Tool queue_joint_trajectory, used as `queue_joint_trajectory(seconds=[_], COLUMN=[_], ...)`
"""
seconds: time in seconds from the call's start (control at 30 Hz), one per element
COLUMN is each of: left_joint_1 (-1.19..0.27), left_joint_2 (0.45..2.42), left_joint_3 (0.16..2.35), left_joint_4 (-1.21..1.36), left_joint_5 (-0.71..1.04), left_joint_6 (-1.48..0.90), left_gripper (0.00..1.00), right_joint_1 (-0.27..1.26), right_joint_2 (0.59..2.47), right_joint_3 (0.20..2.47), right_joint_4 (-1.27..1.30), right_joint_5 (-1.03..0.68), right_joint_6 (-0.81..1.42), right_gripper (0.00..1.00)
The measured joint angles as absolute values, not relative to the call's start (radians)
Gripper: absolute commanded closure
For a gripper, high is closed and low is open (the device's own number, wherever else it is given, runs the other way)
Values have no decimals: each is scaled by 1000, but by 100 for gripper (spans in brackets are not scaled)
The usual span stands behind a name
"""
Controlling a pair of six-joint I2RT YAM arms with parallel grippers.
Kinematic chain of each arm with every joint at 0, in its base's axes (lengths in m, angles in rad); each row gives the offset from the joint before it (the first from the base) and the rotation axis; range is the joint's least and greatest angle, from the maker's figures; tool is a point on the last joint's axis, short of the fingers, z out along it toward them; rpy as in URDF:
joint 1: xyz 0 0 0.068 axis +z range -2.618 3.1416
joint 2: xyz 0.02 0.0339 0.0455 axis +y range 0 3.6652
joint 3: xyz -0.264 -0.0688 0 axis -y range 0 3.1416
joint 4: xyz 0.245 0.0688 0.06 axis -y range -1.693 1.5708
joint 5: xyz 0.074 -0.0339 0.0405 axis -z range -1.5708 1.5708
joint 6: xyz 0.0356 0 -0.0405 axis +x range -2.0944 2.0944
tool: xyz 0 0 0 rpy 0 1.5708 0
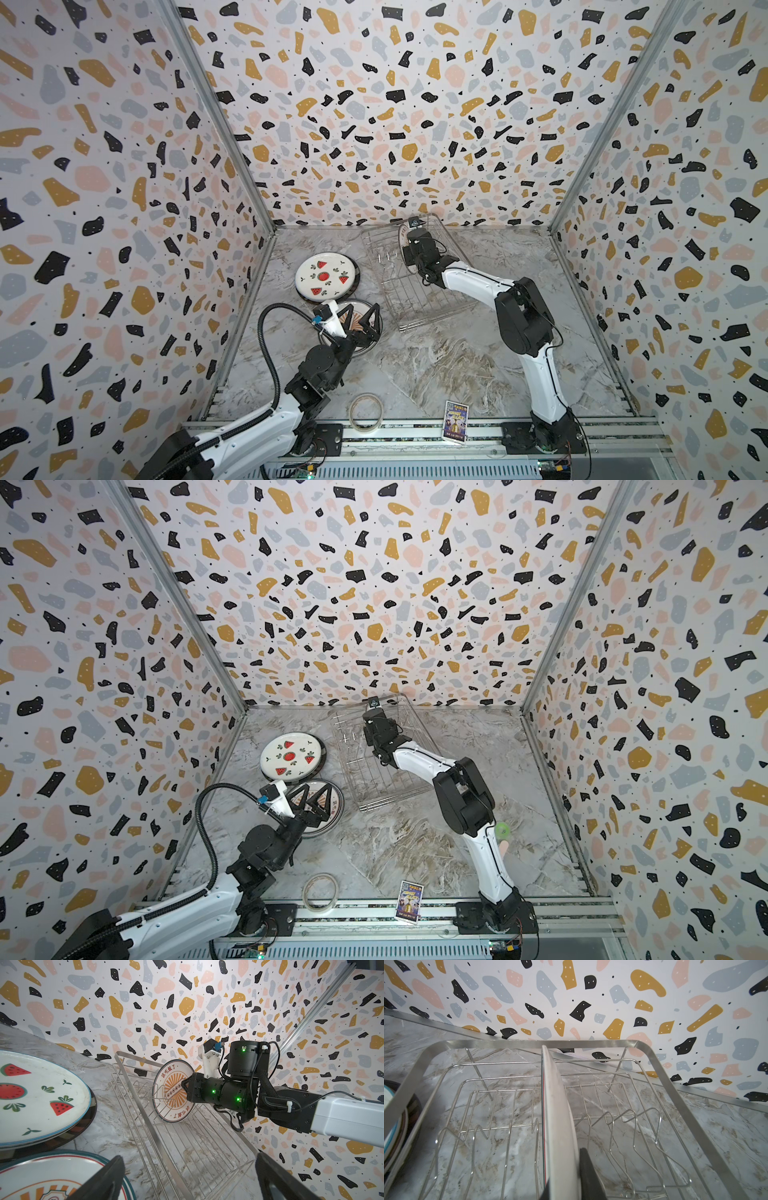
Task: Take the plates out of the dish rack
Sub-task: 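Grip the rim of the last sunburst plate in the rack with the right gripper, then lift the sunburst plate up out of the rack with the right gripper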
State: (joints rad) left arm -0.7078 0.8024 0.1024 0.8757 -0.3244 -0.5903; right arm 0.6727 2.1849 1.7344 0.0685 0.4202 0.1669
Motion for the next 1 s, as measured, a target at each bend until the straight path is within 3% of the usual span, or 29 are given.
queue_joint_trajectory(seconds=[0.67,1.0], left_joint_1=[-708,-708], left_joint_2=[801,814], left_joint_3=[90,96], left_joint_4=[876,869], left_joint_5=[-328,-242], left_joint_6=[-585,-576], left_gripper=[0,0], right_joint_1=[660,558], right_joint_2=[1876,1664], right_joint_3=[1466,1219], right_joint_4=[193,312], right_joint_5=[344,45], right_joint_6=[186,307], right_gripper=[94,94])
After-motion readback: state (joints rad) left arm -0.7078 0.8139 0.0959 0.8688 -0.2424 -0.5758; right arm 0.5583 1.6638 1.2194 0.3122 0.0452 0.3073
